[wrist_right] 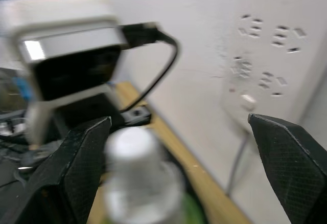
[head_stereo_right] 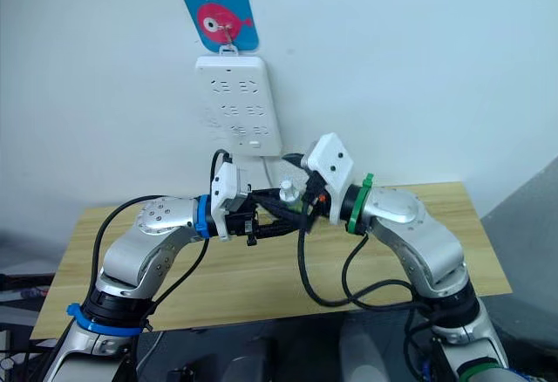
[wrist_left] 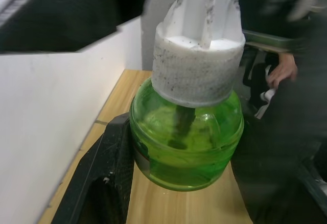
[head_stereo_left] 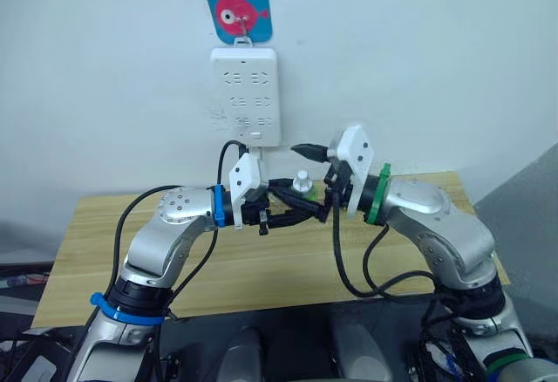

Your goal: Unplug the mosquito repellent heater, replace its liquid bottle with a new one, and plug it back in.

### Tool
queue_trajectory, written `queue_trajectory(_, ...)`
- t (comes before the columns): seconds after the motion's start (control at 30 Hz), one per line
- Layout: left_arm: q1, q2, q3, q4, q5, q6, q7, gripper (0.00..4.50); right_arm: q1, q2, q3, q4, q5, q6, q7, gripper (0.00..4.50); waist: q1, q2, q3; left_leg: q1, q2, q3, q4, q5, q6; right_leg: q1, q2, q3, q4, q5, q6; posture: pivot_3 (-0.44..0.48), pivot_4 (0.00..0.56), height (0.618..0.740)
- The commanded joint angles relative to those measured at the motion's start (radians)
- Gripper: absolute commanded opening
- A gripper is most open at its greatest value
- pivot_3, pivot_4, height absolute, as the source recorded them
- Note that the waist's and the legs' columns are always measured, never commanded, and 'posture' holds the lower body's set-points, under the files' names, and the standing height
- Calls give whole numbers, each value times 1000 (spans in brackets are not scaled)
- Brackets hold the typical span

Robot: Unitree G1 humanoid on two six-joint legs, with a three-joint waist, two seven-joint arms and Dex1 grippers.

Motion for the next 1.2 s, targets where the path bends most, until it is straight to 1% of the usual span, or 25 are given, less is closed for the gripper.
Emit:
queue_trajectory(0.03, -2, -3, 3, -39, -8, -7, 7, 2310, -11, -9, -25, -11, 10, -22, 14, 4500, -3, 0, 0, 0, 0, 0, 0, 0, 0, 0, 0, 0, 0, 0, 0, -143, 166, 734)
queue_trajectory(0.17, 6, 5, 9, -36, -9, -11, 6, 2310, 4, -76, -113, -32, 88, 18, 63, 4500, -4, 0, 0, 0, 1, 0, -1, 0, 1, 0, 1, 0, 0, 0, 0, -142, 168, 734)
queue_trajectory(0.23, 7, 10, 12, -35, -10, -11, 5, 2310, 20, -124, -152, -38, 125, 40, 91, 4500, -4, 0, 0, 0, 1, 0, -1, -2, 3, 0, 1, 0, 0, 0, 0, -144, 168, 734)
queue_trajectory(0.37, 6, 25, 17, -23, -11, -19, -3, 2309, 45, -215, -210, -42, 187, 65, 151, 4500, -5, 0, 0, 0, 1, 0, -1, -2, 4, 0, 1, 0, 0, 0, 0, -146, 168, 734)
queue_trajectory(0.47, 3, 35, 20, -14, -10, -24, -10, 2308, 61, -283, -234, -44, 226, 75, 205, 4500, -4, 0, 0, 0, 1, 0, -1, -2, 4, 0, 1, 0, 0, 0, 0, -147, 168, 734)
queue_trajectory(0.57, -8, 36, 24, 0, -8, -30, -14, 2308, 69, -309, -235, -65, 264, 83, 232, 4500, -5, 0, 0, 0, 1, 1, -1, -2, 4, 0, 1, 0, 0, 0, 0, -150, 169, 734)
queue_trajectory(0.67, -16, 32, 21, 10, -6, -36, -15, 2308, 66, -269, -202, -96, 275, 87, 191, 4500, -5, 0, 0, 0, 1, 1, -1, -2, 4, 0, 2, 0, 0, 0, 0, -152, 168, 734)
queue_trajectory(0.77, -15, 23, 16, 10, -12, -38, -14, 2308, 51, -190, -168, -109, 279, 89, 130, 4500, -6, 0, 0, 0, 2, 0, -1, -2, 4, 0, 2, 0, 0, 0, 0, -155, 166, 734)
queue_trajectory(0.97, -8, -1, 10, -4, -24, -35, -14, 2307, 8, -54, -100, -51, 220, 59, 33, 4500, -6, 0, -1, 0, 2, 0, 0, -2, 4, 0, 2, 0, 0, 0, 0, -160, 164, 734)
queue_trajectory(1.1, -6, -10, 11, -7, -24, -34, -15, 2307, -1, -23, -112, -9, 219, 52, 17, 4500, -5, 0, -1, 0, 1, 0, 0, -2, 3, 0, 1, 0, 0, 0, 0, -160, 162, 734)
queue_trajectory(1.2, -5, -15, 14, -9, -26, -33, -12, 2307, 7, -47, -144, 2, 252, 78, 31, 4500, -5, 0, -1, 0, 1, 0, 0, -2, 3, 0, 1, 0, 0, 0, 0, -156, 161, 734)
